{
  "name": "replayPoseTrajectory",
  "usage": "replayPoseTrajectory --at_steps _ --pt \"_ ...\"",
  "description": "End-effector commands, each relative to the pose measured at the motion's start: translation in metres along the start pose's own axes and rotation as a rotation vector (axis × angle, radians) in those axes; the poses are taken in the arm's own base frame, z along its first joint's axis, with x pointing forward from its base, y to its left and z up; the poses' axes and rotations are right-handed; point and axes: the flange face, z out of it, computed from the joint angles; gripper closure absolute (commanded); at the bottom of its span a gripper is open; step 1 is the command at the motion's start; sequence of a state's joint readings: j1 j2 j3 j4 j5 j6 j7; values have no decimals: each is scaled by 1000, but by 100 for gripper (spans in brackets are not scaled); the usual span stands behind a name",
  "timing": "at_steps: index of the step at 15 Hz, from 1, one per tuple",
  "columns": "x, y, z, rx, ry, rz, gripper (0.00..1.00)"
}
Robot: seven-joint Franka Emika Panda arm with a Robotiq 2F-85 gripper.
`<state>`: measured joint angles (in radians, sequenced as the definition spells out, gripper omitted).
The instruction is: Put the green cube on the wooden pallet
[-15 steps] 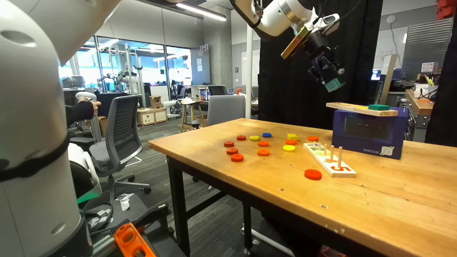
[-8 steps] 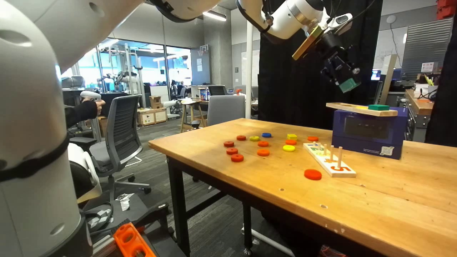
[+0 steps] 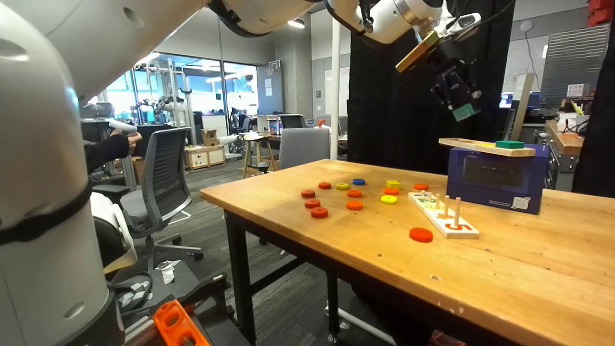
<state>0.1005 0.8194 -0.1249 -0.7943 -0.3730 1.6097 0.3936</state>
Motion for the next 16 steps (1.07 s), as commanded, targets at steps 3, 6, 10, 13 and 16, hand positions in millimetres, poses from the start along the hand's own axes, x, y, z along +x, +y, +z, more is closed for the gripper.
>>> replayPoseTrajectory --at_steps 3,6,10,13,16 --pt "6 5 -5 120 -30 3 79" --pt "5 3 5 153 -60 5 79" --pt "5 -2 21 174 -96 4 79" --pt "5 -5 32 180 -114 4 79" --pt "6 -3 40 190 -130 9 79"
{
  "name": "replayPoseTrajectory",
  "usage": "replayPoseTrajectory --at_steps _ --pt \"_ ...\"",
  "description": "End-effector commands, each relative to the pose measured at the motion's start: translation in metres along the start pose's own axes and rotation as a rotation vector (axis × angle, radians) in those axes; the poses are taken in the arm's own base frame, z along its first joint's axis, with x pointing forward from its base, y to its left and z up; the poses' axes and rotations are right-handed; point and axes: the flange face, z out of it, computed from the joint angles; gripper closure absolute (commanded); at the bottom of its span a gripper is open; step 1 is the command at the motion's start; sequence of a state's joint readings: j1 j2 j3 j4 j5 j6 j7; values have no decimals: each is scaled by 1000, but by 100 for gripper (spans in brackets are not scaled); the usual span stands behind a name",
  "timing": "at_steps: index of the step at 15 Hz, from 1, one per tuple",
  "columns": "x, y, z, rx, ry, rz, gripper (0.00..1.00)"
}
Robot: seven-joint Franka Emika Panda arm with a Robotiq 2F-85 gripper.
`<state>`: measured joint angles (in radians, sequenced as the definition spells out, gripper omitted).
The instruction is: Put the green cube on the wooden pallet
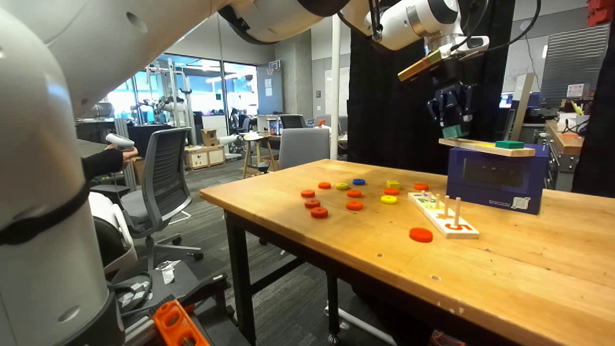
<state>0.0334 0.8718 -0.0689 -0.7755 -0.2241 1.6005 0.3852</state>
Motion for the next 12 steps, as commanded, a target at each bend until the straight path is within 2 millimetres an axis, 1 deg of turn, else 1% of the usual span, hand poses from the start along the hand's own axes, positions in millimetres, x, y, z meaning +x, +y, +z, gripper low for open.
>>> replayPoseTrajectory --at_steps 1,5,9,12 --pt "5 6 -1 38 -13 1 79" --pt "9 16 3 44 -19 14 79" --pt "12 24 -1 47 -13 23 79" --pt "13 25 -3 49 -8 25 79"
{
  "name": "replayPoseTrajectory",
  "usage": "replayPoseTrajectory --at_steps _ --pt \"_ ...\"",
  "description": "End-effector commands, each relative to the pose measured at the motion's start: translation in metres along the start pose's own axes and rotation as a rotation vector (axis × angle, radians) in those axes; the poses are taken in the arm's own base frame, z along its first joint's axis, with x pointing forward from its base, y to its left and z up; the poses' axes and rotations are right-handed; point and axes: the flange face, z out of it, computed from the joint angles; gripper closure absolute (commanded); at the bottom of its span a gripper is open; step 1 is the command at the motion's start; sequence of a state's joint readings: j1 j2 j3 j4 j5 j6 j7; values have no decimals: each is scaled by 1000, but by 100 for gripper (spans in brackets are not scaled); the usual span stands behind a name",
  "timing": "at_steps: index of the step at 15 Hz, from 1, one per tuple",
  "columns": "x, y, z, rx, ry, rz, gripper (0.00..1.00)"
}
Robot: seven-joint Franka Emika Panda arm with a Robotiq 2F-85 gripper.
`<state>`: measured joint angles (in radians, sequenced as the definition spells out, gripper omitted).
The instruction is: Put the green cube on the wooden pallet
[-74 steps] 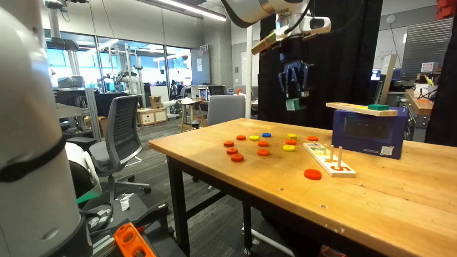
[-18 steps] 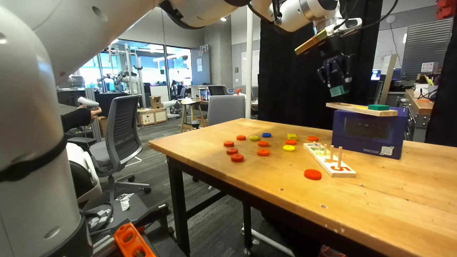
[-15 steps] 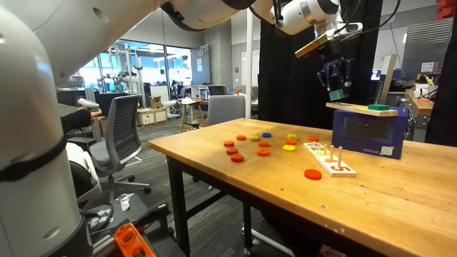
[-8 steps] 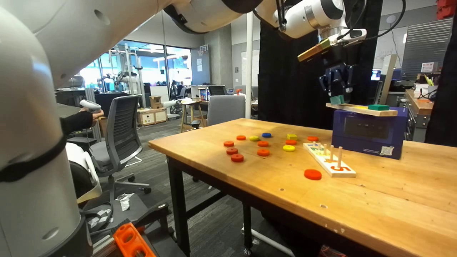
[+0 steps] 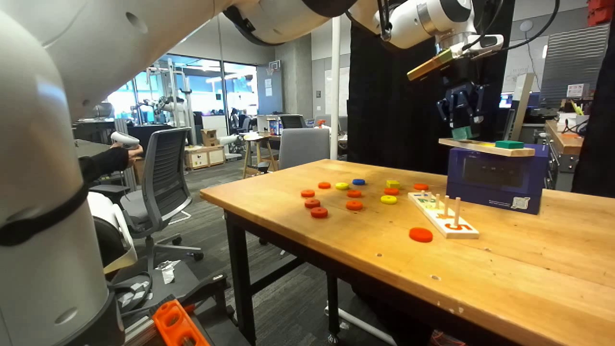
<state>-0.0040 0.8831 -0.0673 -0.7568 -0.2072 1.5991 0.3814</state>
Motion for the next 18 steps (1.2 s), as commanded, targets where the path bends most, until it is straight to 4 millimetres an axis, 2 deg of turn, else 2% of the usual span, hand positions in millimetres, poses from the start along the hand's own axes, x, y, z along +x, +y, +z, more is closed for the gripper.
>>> replayPoseTrajectory --at_steps 1,7,18 --pt "3 2 -11 33 4 -9 79" --pt "5 1 -7 31 5 -12 79" --pt "10 11 -6 26 11 2 79"
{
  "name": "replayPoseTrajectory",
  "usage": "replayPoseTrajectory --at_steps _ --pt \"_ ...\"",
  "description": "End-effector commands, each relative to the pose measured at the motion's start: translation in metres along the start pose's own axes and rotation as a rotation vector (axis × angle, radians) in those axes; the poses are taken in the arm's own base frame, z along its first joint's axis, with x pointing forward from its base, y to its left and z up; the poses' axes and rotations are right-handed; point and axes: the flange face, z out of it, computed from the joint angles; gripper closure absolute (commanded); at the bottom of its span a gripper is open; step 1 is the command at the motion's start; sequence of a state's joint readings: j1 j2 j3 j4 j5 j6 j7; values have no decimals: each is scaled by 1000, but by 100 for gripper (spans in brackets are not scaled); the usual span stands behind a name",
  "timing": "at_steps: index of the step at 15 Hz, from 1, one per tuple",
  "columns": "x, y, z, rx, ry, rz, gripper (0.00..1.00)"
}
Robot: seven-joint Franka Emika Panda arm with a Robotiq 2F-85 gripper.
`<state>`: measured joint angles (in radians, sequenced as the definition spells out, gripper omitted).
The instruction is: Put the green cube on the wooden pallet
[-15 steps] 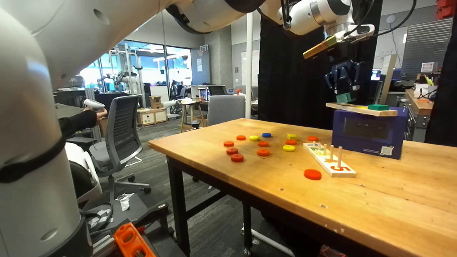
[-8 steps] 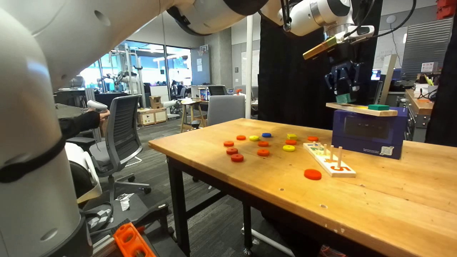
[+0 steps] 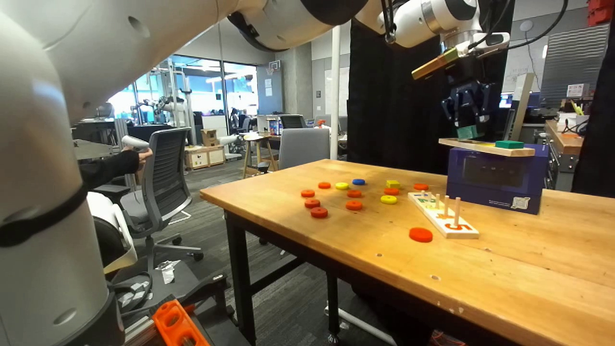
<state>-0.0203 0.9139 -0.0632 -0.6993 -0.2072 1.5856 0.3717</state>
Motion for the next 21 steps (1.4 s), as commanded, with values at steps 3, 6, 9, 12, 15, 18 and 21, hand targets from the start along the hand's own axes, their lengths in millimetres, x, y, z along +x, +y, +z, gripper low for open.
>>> replayPoseTrajectory --at_steps 3,6,9,12,15,18,21 --pt "4 2 -5 22 1 -5 79" --pt "4 -1 -4 22 2 -7 79" --pt "4 -3 -2 23 3 -8 79" --pt "5 -3 -1 25 3 -5 79" --pt "5 -2 -3 26 2 -1 79" --pt "4 -1 -2 26 -8 3 28" --pt "3 0 -3 28 -15 8 7"
